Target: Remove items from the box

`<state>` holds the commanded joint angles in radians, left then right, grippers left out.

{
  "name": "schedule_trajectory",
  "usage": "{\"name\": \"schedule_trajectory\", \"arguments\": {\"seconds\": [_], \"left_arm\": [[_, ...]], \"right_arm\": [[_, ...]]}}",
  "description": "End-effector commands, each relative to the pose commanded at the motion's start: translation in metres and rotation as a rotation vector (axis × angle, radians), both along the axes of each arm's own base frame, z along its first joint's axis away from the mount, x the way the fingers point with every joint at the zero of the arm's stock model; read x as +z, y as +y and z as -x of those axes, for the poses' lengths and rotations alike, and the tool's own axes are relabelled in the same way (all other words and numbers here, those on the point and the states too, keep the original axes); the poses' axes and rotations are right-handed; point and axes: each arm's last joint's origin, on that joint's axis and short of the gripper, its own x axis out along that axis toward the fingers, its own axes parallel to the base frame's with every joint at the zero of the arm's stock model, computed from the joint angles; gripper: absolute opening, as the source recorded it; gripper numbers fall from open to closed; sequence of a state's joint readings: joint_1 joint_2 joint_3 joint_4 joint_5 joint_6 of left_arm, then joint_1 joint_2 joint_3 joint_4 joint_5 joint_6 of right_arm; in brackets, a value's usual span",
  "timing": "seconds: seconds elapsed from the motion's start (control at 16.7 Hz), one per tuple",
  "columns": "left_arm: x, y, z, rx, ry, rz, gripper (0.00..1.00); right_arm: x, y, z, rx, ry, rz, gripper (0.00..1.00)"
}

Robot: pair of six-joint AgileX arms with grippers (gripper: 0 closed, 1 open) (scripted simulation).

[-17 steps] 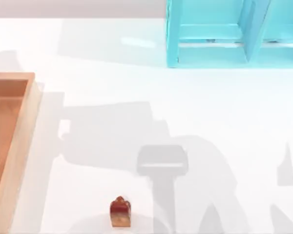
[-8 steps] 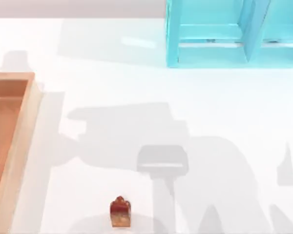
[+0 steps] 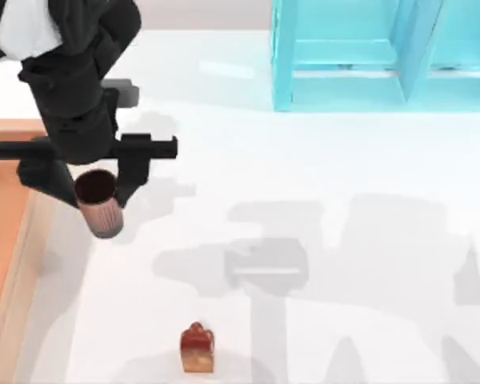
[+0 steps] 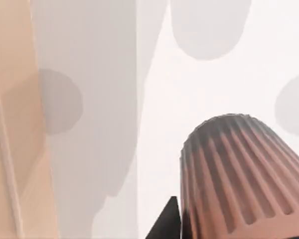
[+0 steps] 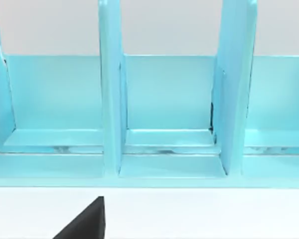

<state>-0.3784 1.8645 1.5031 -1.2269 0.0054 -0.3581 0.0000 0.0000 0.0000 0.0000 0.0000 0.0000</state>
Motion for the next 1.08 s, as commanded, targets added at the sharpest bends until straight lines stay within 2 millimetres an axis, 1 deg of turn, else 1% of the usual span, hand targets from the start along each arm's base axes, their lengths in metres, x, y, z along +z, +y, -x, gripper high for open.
{"name": "schedule_trajectory", "arguments": {"seconds": [0.12,0.18,0.3,0.6,0.72,0.96,1.08], "left_arm": [[-0.014,-0.030,0.022,0.000,-0.003,0.000,0.00],[-0.019,-0.040,0.031,0.000,-0.006,0.002,0.00],[-0.024,-0.050,0.042,0.000,-0.013,0.006,0.00],[-0.027,-0.051,0.042,0.001,-0.007,0.003,0.00],[-0.037,-0.051,0.042,0.001,-0.009,0.004,0.00],[-0.065,-0.052,0.043,0.001,-0.017,0.009,0.00],[-0.070,-0.052,0.044,0.000,-0.014,0.007,0.00]], "right_arm": [[0.000,0.000,0.000,0.000,0.000,0.000,1.00],[0.000,0.000,0.000,0.000,0.000,0.000,1.00],[0.000,0.000,0.000,0.000,0.000,0.000,1.00],[0.000,0.000,0.000,0.000,0.000,0.000,1.00],[0.000,0.000,0.000,0.000,0.000,0.000,1.00],[0.000,0.000,0.000,0.000,0.000,0.000,1.00],[0.000,0.000,0.000,0.000,0.000,0.000,1.00]]}}
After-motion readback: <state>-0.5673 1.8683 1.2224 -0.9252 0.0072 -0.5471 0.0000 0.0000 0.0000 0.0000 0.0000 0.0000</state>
